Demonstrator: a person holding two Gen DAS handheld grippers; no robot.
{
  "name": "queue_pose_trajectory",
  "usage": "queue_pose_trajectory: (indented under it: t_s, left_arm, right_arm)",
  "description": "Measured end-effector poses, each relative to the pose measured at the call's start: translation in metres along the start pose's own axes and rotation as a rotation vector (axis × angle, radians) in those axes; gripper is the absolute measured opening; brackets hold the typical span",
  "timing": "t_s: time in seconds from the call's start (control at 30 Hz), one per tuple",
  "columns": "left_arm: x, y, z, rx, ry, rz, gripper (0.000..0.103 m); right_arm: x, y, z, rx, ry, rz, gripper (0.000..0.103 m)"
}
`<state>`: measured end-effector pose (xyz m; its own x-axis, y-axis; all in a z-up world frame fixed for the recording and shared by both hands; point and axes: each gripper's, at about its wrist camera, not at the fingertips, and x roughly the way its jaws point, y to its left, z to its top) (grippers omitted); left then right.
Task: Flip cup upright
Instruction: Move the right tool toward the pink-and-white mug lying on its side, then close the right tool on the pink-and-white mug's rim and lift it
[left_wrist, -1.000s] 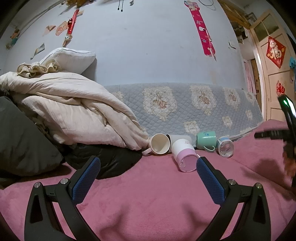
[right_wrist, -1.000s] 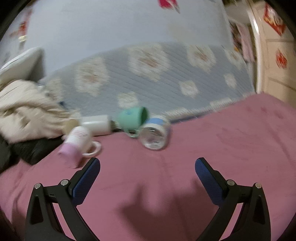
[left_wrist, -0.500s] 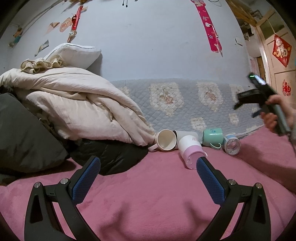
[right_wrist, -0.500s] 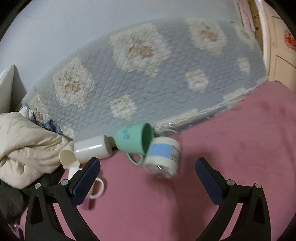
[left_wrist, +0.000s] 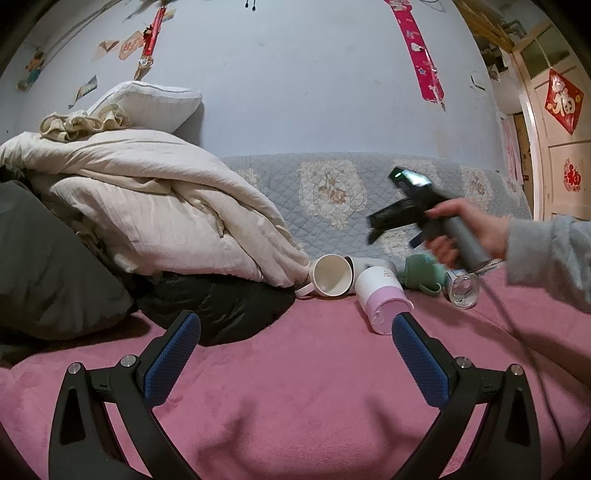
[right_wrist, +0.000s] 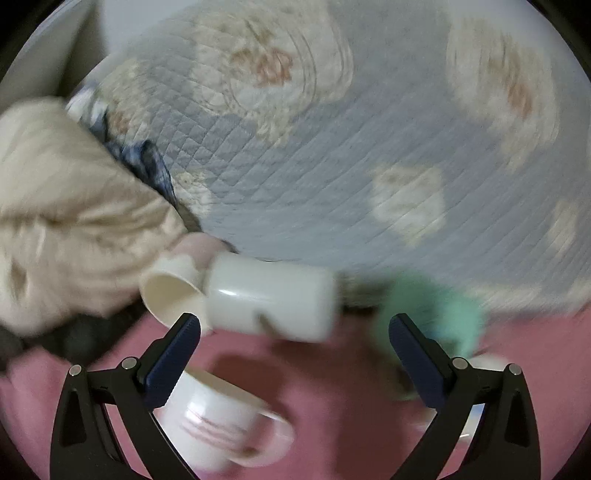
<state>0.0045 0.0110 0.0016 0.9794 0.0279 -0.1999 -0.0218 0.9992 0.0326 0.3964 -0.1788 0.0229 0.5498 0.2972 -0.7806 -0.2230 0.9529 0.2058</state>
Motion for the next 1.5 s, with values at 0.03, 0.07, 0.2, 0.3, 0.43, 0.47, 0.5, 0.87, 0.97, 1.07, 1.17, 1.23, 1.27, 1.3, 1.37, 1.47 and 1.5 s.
queue_pose_trajectory:
  t_s: [0.03, 0.07, 0.2, 0.3, 0.43, 0.47, 0.5, 0.87, 0.97, 1.07, 1.17, 1.23, 1.27, 1.3, 1.37, 1.47, 1.5]
  left_arm:
    - [-0.001, 0.0, 0.0, 0.0, -0.003, 0.001, 0.103]
    - [-0.002, 0.001, 0.0, -0.003, -0.006, 0.0, 0.103]
    - [-0.002, 0.005, 0.001, -0.021, -0.003, 0.002, 0.103]
    - [-0.001, 0.006, 0.0, -0.026, 0.0, 0.001, 0.103]
    - [-0.002, 0.006, -0.001, -0.02, -0.002, -0.001, 0.103]
    - [-0.002, 0.005, -0.001, -0.018, -0.003, -0.001, 0.103]
    - [-0.003, 0.005, -0.001, -0.016, -0.004, 0.0, 0.103]
    - [-0.001, 0.004, -0.001, -0.017, 0.007, -0.002, 0.103]
    - [-0.001, 0.004, -0.001, -0.016, 0.005, -0.001, 0.103]
    - [-0.001, 0.004, -0.001, -0.013, 0.005, 0.0, 0.103]
    - [-0.001, 0.004, -0.001, -0.014, 0.005, 0.0, 0.103]
    - [-0.001, 0.004, -0.001, -0.019, 0.005, -0.001, 0.103]
    - [-0.001, 0.005, -0.001, -0.022, 0.006, -0.002, 0.103]
    - [0.0, 0.006, -0.001, -0.025, 0.008, -0.003, 0.103]
    - [0.0, 0.008, -0.002, -0.033, 0.011, -0.007, 0.103]
    - [0.002, 0.01, -0.002, -0.043, 0.019, -0.011, 0.103]
    - [0.003, 0.01, -0.002, -0.046, 0.023, -0.011, 0.103]
  right_arm:
    - [0.007, 0.001, -0.001, 0.041, -0.004, 0.017, 0.103]
    - [0.013, 0.005, -0.002, 0.07, -0.016, 0.014, 0.103]
    - [0.03, 0.013, -0.003, 0.058, -0.029, -0.025, 0.103]
    - [0.047, 0.008, -0.002, 0.078, -0.001, -0.023, 0.103]
    - [0.05, 0.006, 0.0, 0.073, -0.044, -0.053, 0.103]
    - [0.051, 0.008, 0.001, 0.06, -0.04, -0.057, 0.103]
    - [0.052, 0.01, 0.002, 0.047, -0.032, -0.063, 0.103]
    - [0.029, 0.017, -0.007, 0.052, -0.13, 0.03, 0.103]
    - [0.017, 0.045, -0.002, -0.056, -0.125, 0.121, 0.103]
    - [0.017, 0.083, 0.004, -0.155, -0.069, 0.134, 0.103]
    - [0.031, 0.113, 0.002, -0.237, -0.012, 0.06, 0.103]
    - [0.051, 0.127, -0.002, -0.273, 0.02, -0.011, 0.103]
    - [0.059, 0.13, -0.003, -0.289, 0.039, -0.038, 0.102]
    - [0.069, 0.135, -0.003, -0.325, 0.043, -0.11, 0.102]
    - [0.077, 0.139, -0.005, -0.369, 0.031, -0.203, 0.095]
    - [0.075, 0.145, -0.007, -0.389, 0.033, -0.22, 0.087]
    - [0.072, 0.149, -0.008, -0.411, 0.029, -0.217, 0.08]
